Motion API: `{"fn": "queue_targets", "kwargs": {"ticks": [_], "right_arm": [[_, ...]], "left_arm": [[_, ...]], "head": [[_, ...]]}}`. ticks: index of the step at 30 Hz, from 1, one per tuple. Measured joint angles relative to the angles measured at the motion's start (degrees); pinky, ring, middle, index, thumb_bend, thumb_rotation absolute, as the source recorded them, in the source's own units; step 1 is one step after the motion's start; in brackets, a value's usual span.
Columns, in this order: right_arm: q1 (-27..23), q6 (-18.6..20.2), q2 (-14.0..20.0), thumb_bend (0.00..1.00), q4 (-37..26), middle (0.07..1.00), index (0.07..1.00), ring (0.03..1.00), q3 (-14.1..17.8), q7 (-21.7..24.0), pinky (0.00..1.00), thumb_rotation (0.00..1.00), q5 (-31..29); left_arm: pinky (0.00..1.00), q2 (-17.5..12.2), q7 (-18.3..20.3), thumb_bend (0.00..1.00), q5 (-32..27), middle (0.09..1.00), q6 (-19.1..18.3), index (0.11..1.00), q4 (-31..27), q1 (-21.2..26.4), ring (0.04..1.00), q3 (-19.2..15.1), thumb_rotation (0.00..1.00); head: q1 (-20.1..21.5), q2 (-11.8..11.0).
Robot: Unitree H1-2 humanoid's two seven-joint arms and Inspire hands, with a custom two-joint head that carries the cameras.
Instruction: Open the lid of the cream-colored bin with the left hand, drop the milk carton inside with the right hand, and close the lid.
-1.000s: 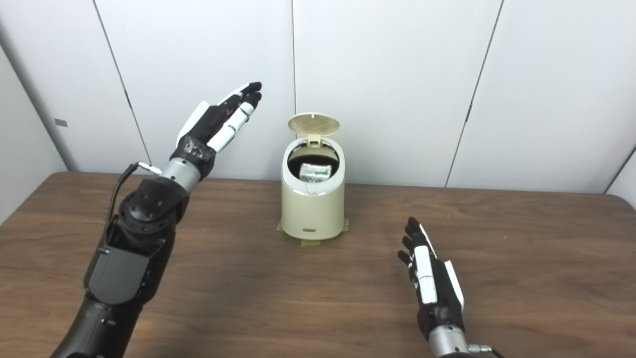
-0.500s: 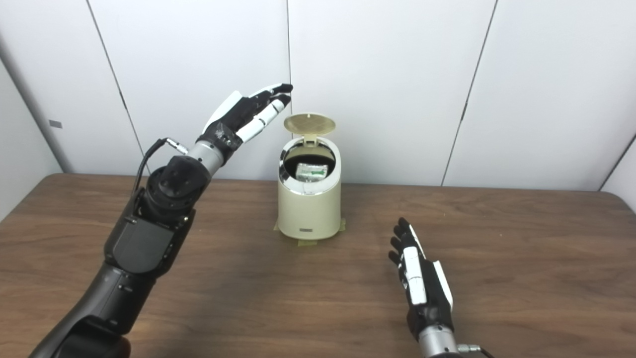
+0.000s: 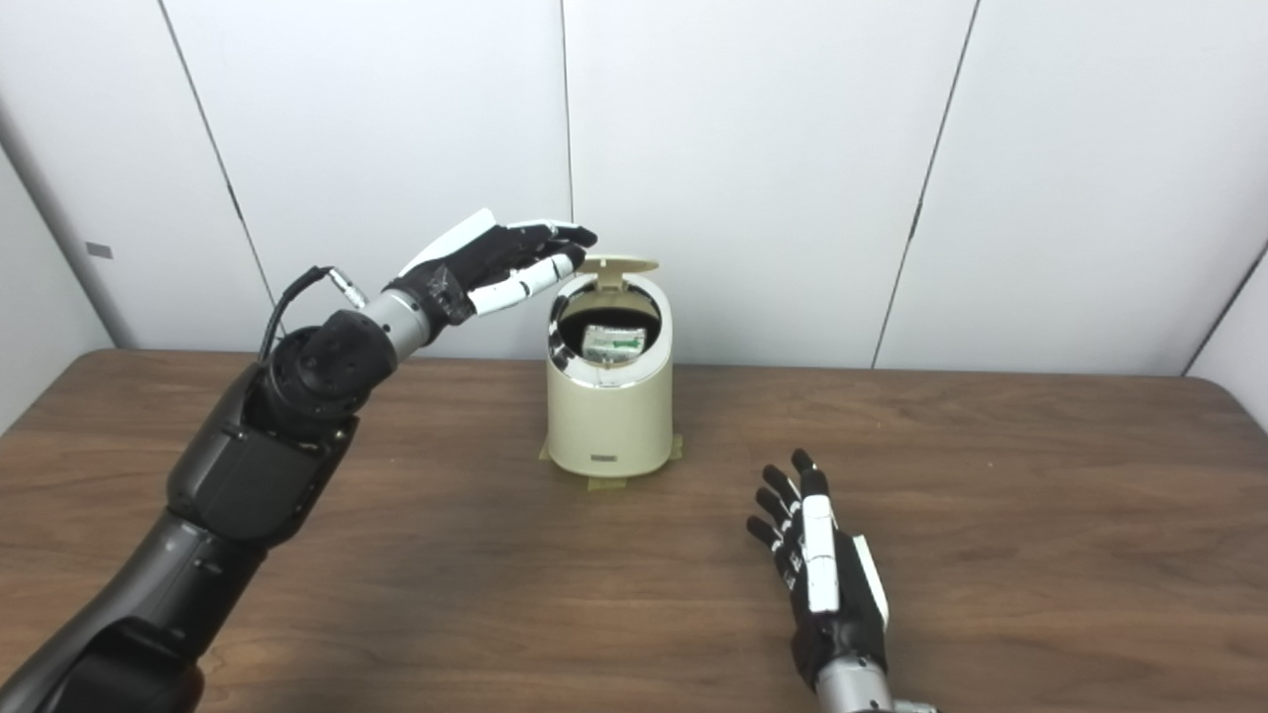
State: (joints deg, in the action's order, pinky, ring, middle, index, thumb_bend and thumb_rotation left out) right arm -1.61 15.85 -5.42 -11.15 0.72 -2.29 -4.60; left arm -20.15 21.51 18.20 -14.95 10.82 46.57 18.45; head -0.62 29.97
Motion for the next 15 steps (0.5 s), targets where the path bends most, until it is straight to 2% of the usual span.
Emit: {"fn": "queue_targets", "kwargs": {"ticks": [3,9,15], "right_arm": [[0.0,0.0,0.0,0.56,0.0,0.925,1.0,0.922,0.1,0.0,0.88,1.0,-0.7],[-0.1,0.0,0.0,0.57,0.0,0.921,0.996,0.92,0.2,-0.3,0.86,1.0,-0.8],[-0.4,0.0,0.1,0.58,0.0,0.925,1.0,0.917,0.4,-0.4,0.87,1.0,-0.9]], "left_arm": [[0.81,-1.7,2.2,0.4,3.1,0.849,0.3,0.844,-1.2,0.7,0.854,2.5,0.86],[0.77,-5.0,5.6,0.44,9.3,0.846,3.1,0.832,-3.7,1.6,0.835,5.1,0.79],[0.82,-7.0,6.6,0.49,14.8,0.849,10.0,0.831,-4.4,1.6,0.882,8.0,0.89]], "head": [[-0.2,0.3],[-0.2,0.3],[0.0,0.5]]}}
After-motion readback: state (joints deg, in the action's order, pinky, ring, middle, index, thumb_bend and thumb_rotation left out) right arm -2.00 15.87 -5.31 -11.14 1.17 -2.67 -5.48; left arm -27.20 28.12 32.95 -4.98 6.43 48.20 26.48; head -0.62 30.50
